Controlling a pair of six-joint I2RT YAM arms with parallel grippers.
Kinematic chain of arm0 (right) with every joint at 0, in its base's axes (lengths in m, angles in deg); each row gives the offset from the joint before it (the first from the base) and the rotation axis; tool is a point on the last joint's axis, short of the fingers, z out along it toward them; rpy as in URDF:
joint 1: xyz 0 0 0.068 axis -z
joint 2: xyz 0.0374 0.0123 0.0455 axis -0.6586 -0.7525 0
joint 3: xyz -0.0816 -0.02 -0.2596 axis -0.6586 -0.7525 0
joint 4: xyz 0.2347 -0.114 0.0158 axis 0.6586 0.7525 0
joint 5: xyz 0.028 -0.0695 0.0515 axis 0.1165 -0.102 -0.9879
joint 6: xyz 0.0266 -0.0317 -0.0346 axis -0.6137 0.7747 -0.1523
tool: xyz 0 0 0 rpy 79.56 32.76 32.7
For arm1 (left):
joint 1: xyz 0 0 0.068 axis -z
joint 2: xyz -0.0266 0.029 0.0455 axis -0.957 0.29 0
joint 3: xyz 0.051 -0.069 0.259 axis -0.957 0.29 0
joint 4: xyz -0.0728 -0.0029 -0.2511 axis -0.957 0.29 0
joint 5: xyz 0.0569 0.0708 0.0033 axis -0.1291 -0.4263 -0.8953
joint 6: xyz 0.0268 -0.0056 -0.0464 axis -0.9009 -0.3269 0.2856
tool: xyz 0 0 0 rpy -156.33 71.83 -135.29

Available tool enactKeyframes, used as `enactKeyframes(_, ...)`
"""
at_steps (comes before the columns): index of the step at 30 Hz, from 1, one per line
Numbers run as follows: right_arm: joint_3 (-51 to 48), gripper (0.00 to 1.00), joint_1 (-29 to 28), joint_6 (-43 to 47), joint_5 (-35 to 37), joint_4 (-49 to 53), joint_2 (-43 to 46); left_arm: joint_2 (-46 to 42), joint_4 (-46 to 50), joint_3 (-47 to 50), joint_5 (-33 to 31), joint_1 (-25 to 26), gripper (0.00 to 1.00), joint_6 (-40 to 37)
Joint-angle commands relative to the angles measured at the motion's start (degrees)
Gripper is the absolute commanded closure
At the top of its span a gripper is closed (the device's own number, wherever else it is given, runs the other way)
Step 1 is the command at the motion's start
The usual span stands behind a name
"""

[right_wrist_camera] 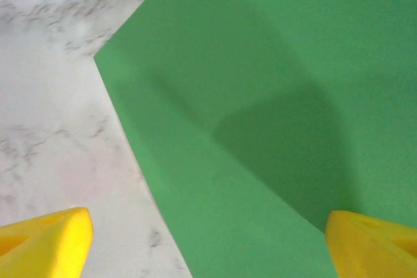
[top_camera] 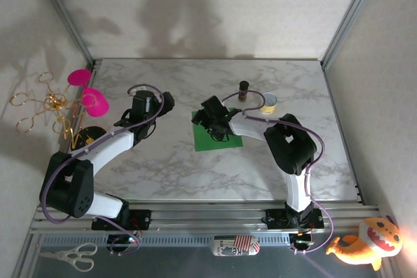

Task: Fold a paper plane with a square sheet of paper (pick it up from the middle)
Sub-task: Move the square sheet of paper to the center of the table.

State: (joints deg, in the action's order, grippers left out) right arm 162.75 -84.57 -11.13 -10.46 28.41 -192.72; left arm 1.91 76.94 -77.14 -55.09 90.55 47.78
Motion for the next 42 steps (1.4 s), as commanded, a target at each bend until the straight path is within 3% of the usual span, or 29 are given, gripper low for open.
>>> enactKeyframes(1,1.86,0.08,-0.23,-3.19,-2.94,-1.22,-0.53,-0.69,3.98,-1.77,-0.94,-0.4,0.01,1.36)
enactKeyframes(5,1.8,0.08,0.64,-1.32,-1.77,-3.71,4.42,0.69,6.39,-4.0,0.53,-0.13,0.01,1.73)
enactKeyframes(10,-2.54,0.07,3.29,7.03,4.36,0.65,8.94,2.88,8.06,-5.68,3.7,1.23,0.01,2.53)
enactKeyframes(20,5.75,0.12,7.07,28.11,1.97,10.6,-0.04,7.13,6.55,-6.15,12.44,4.5,0.01,8.7)
enactKeyframes(31,11.41,0.23,7.0,43.41,1.39,4.71,-7.03,9.45,3.68,-4.83,14.24,5.71,0.01,12.58)
enactKeyframes(36,10.54,0.22,6.14,45.72,4.56,4.92,-8.14,8.49,3.44,-4.04,12.64,5.57,0.01,13.01)
enactKeyframes(42,10.38,0.2,3.91,46.56,15.2,6.18,-10.44,8.74,3.42,-3.6,12.31,5.56,0.01,12.63)
